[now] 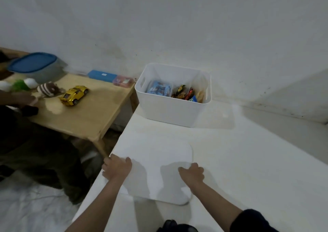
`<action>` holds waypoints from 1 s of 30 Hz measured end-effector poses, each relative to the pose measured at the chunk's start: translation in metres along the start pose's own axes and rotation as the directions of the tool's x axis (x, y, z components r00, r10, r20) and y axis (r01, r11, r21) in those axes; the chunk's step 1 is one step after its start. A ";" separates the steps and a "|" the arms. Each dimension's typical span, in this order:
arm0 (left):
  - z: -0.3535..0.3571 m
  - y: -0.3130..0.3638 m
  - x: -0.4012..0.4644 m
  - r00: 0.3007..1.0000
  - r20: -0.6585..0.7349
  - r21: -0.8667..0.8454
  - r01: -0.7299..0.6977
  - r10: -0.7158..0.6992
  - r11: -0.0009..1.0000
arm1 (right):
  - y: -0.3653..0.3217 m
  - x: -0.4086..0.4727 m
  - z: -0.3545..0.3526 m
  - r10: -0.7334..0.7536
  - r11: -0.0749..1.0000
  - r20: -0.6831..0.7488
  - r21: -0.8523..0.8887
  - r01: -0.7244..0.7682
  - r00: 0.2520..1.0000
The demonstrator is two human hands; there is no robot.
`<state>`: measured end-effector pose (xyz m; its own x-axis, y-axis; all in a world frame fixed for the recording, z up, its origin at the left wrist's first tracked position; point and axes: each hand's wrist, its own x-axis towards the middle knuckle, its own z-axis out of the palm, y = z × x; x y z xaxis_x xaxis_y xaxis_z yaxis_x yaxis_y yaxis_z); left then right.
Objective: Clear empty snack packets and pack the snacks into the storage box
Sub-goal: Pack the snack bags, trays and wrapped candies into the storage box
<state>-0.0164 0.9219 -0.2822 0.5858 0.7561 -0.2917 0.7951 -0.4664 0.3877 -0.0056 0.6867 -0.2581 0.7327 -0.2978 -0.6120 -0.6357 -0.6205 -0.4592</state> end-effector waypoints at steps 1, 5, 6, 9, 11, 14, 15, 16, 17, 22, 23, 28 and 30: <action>-0.002 -0.003 0.001 1.000 -0.009 -0.027 -0.009 0.008 1.000 | -0.004 -0.002 0.000 0.018 1.000 -0.002 -0.007 -0.018 1.000; -0.015 -0.003 0.000 0.984 -0.147 -0.106 -0.117 0.101 0.987 | -0.012 -0.011 -0.010 0.014 0.995 -0.072 0.095 -0.008 0.997; -0.018 0.000 -0.001 0.978 -0.178 -0.127 -0.134 0.110 0.983 | -0.015 -0.014 -0.013 0.017 0.987 -0.102 0.162 -0.001 0.995; -0.031 0.018 -0.001 0.960 -0.246 -0.232 -0.189 0.131 0.954 | -0.027 -0.025 -0.027 -0.019 0.956 -0.214 0.281 0.080 0.977; -0.042 0.035 0.002 0.937 -0.317 -0.306 -0.250 0.149 0.919 | -0.038 -0.031 -0.039 -0.075 0.931 -0.294 0.321 0.173 0.953; -0.066 0.071 0.009 0.901 -0.404 -0.376 -0.322 0.159 0.869 | -0.061 -0.034 -0.060 -0.147 0.884 -0.400 0.356 0.301 0.905; -0.073 0.086 0.011 0.891 -0.423 -0.391 -0.343 0.164 0.854 | -0.071 -0.033 -0.068 -0.162 0.868 -0.428 0.366 0.334 0.889; -0.080 0.101 0.015 0.879 -0.442 -0.399 -0.368 0.176 0.840 | -0.081 -0.031 -0.076 -0.173 0.854 -0.454 0.373 0.363 0.874; -0.087 0.117 0.018 0.867 -0.459 -0.399 -0.397 0.195 0.826 | -0.093 -0.026 -0.085 -0.181 0.841 -0.477 0.379 0.387 0.860; -0.108 0.193 0.052 0.829 -0.402 -0.341 -0.529 0.388 0.777 | -0.155 0.012 -0.137 -0.164 0.853 -0.471 0.373 0.364 0.867; -0.111 0.207 0.059 0.816 -0.381 -0.327 -0.559 0.435 0.762 | -0.167 0.021 -0.148 -0.150 0.872 -0.459 0.356 0.337 0.875; -0.116 0.261 0.086 0.776 -0.255 -0.247 -0.629 0.577 0.737 | -0.205 0.065 -0.181 -0.177 0.905 -0.440 0.280 0.321 0.880; -0.109 0.273 0.100 0.776 -0.192 -0.233 -0.631 0.601 0.740 | -0.211 0.081 -0.184 -0.213 0.900 -0.438 0.259 0.350 0.873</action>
<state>0.2420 0.9203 -0.1101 0.9021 0.3947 0.1744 0.1824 -0.7151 0.6748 0.2325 0.6600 -0.0918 0.8817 -0.4459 -0.1542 -0.3790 -0.4747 -0.7944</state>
